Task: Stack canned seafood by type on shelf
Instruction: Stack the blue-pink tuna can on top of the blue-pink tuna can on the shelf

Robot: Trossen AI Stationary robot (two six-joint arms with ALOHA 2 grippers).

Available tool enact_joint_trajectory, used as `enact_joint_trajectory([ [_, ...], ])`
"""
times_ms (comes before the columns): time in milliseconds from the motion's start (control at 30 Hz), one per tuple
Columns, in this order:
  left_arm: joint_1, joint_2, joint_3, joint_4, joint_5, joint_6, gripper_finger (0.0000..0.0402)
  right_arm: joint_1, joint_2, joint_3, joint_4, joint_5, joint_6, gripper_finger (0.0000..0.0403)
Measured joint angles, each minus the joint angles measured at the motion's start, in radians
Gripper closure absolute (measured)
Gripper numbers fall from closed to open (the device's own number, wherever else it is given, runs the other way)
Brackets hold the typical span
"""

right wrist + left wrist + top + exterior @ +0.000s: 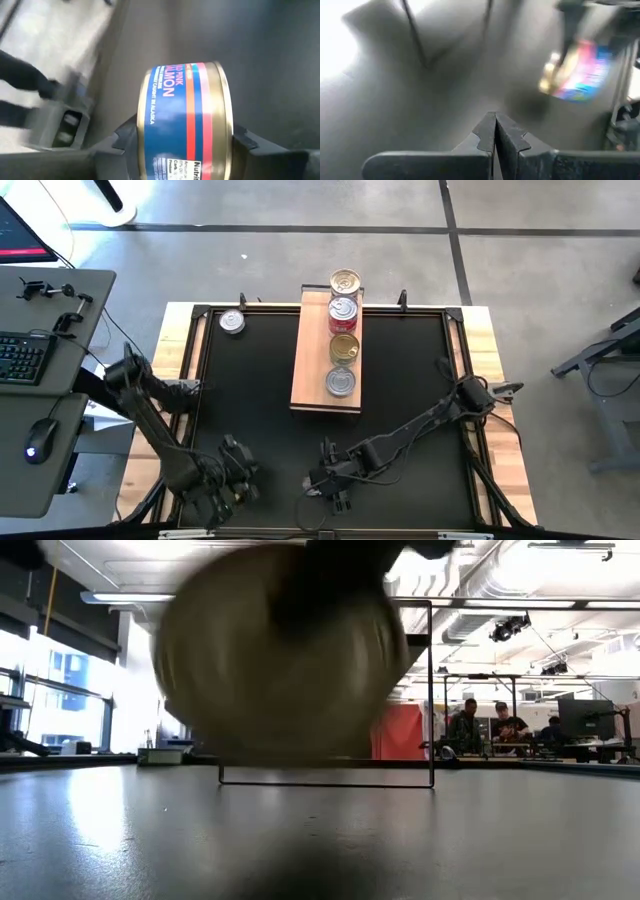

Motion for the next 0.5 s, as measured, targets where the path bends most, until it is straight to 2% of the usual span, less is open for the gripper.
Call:
enact_joint_trajectory([
  [67, 0.003, -0.043, 0.000, -0.071, -0.044, 0.001, 0.0401, 0.000, -0.031, 0.055, -0.054, 0.020, -0.006, 0.0238],
  [233, 0.012, -0.123, 0.000, -0.176, -0.170, 0.025, 0.0402, 0.001, -0.070, 0.247, -0.263, 0.144, -0.054, 0.0238],
  [400, 0.058, -0.151, 0.000, -0.150, -0.206, 0.090, 0.0402, -0.020, -0.077, 0.480, -0.460, 0.371, -0.201, 0.0238],
  [500, 0.095, -0.146, 0.000, -0.039, -0.195, 0.174, 0.0401, -0.071, -0.074, 0.572, -0.600, 0.484, -0.265, 0.0238],
])
